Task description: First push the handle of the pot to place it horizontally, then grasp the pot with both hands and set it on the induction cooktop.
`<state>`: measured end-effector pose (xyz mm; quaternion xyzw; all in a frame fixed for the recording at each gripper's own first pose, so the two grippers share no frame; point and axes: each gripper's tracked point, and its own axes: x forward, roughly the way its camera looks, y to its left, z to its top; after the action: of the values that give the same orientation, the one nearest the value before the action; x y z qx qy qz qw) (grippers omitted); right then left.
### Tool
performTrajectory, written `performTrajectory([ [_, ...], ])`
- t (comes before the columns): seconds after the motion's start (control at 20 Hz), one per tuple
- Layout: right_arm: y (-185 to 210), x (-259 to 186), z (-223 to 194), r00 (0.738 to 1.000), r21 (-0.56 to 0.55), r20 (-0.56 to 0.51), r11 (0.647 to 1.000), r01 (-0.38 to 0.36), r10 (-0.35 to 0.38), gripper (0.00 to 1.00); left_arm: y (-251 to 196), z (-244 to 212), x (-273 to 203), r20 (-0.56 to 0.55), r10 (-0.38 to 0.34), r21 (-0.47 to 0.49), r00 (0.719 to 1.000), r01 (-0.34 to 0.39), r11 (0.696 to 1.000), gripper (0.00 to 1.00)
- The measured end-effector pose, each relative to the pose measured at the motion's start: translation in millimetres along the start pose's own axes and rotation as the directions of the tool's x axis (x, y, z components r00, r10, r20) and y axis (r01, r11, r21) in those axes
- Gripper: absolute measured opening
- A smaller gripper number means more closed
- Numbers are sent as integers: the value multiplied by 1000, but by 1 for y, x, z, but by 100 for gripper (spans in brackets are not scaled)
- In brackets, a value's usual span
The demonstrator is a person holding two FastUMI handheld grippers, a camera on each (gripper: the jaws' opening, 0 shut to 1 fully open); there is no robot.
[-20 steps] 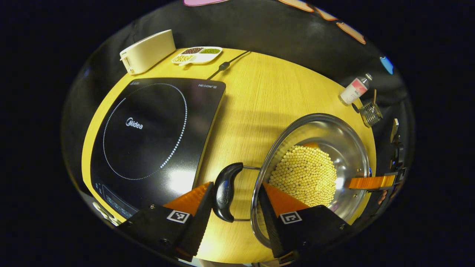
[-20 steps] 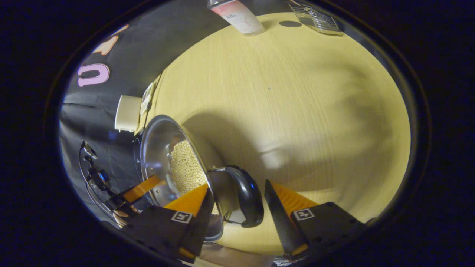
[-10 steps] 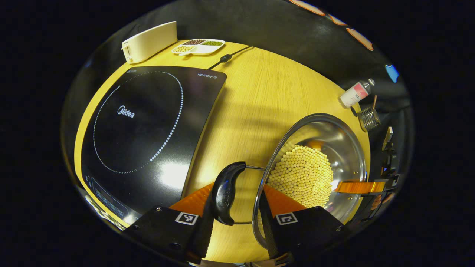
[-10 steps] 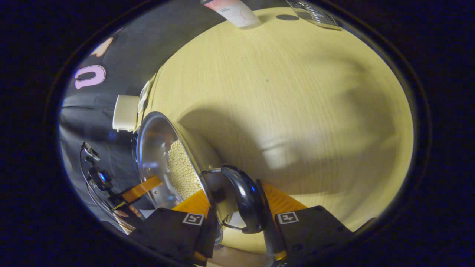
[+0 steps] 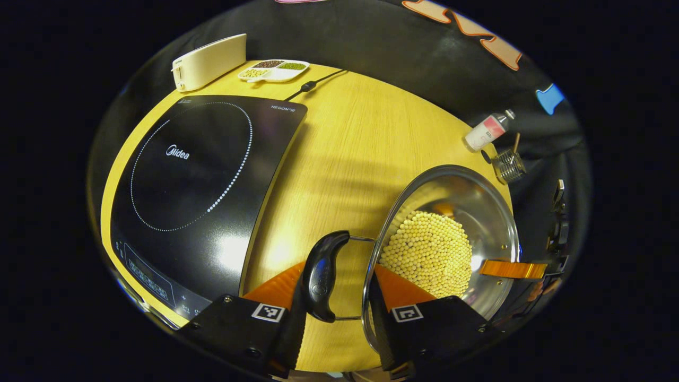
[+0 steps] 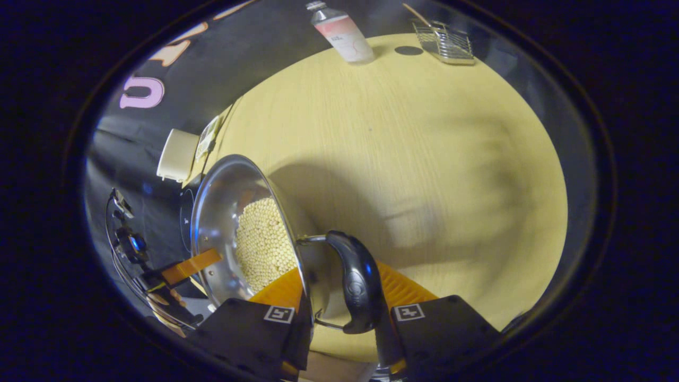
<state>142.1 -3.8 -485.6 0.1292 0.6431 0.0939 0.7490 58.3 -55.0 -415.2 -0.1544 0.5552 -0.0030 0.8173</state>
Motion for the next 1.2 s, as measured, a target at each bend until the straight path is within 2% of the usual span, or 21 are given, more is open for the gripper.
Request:
performTrajectory([
  [0.05, 2, -4, -1, 1000, 3, 9, 1000, 5, -5, 46, 0, -1, -3, -3, -8, 9, 1000, 8, 1000, 59],
  [0.1, 3, -10, -3, 1000, 6, 22, 1000, 13, -13, 53, 2, -1, -6, -7, -15, 11, 1000, 15, 1000, 59],
  [0.15, 6, -14, -4, 999, 8, 34, 1000, 18, -18, 53, 4, -2, -9, -21, -22, 5, 1000, 22, 1000, 60],
  [0.2, 9, -20, -9, 999, 11, 45, 1000, 23, -24, 53, 5, -3, -14, -34, -30, -3, 999, 30, 1000, 56],
  [0.25, 14, -24, -12, 998, 19, 57, 999, 29, -30, 46, 8, -4, -20, -41, -40, -6, 998, 39, 999, 61],
  [0.3, 19, -29, -17, 997, 28, 67, 999, 36, -38, 47, 10, -3, -25, -48, -49, -3, 998, 49, 999, 59],
  [0.4, 33, -36, -26, 995, 52, 88, 997, 49, -53, 60, 19, 1, -35, -55, -66, 18, 996, 67, 998, 61],
  [0.45, 43, -38, -30, 993, 63, 99, 997, 53, -59, 53, 26, 5, -40, -52, -74, 33, 996, 76, 997, 59],
  [0.6, 80, -42, -47, 990, 101, 122, 993, 62, -74, 53, 56, 17, -58, -48, -89, 74, 995, 92, 993, 58],
  [0.65, 96, -43, -54, 989, 107, 127, 992, 61, -75, 46, 69, 23, -66, -43, -90, 87, 995, 94, 992, 60],
  [0.7, 114, -41, -59, 989, 110, 132, 992, 59, -73, 53, 84, 29, -73, -39, -90, 98, 995, 93, 991, 61],
  [0.75, 131, -37, -65, 989, 113, 132, 992, 54, -69, 53, 99, 34, -79, -36, -88, 103, 996, 91, 990, 58],
  [0.95, 198, -16, -83, 990, 123, 130, 992, 33, -50, 53, 163, 58, -98, -28, -73, 123, 997, 75, 989, 59],
  [1.2, 258, 13, -83, 989, 122, 142, 992, 26, -43, 53, 220, 85, -103, -6, -56, 147, 998, 56, 988, 58],
])
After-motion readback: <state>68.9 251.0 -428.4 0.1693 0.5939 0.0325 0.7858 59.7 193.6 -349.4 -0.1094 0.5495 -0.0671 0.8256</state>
